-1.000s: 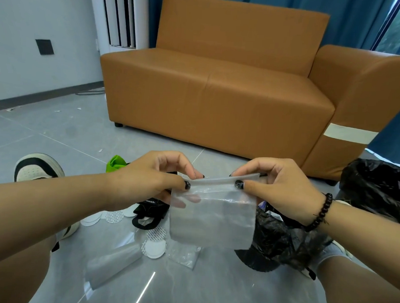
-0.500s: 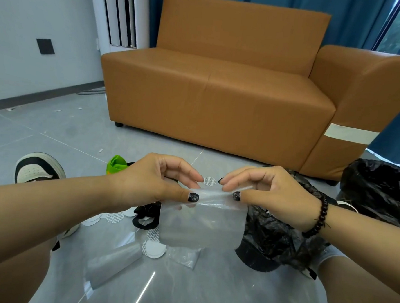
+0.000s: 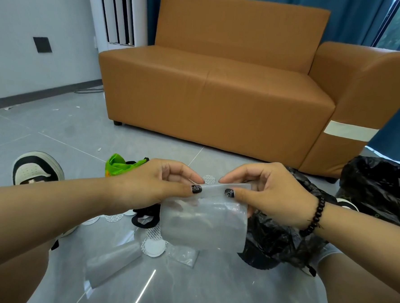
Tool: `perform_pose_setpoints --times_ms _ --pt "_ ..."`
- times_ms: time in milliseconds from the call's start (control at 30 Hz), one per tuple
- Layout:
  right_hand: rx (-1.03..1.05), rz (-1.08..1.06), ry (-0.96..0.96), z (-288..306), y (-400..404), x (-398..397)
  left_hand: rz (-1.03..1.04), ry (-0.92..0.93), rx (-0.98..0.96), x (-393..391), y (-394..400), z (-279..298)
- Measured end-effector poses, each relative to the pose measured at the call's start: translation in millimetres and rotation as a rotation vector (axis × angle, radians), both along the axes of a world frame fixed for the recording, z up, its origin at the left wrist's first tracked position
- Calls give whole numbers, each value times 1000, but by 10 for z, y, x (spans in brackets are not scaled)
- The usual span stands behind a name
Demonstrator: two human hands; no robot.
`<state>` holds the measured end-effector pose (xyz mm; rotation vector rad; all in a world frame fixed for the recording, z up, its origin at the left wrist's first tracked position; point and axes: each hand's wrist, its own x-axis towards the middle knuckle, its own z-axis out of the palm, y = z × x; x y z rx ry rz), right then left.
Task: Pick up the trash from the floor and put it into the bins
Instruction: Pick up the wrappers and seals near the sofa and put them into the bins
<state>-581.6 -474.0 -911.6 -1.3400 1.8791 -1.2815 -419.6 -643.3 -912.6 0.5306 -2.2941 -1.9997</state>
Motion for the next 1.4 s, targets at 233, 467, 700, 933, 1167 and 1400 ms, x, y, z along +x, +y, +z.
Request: perform_pose_setpoints --times_ms 233,467,700,933,1167,1400 --pt "-149 -15 163 -3 13 -11 -134 -82 107 3 32 -28" --pt "-134 32 185 -53 14 31 -138 -49 26 3 5 -83" --pt "-29 73 -88 -47 25 0 -88 -6 -5 -12 12 -88" --pt "-76 5 -18 -28 19 -3 -119 -45 66 -5 42 -49" --pt "-170 5 59 -53 7 -17 -135 -121 128 15 20 -75" --pt "-150 30 31 -79 23 -31 -109 -60 55 -4 12 -97"
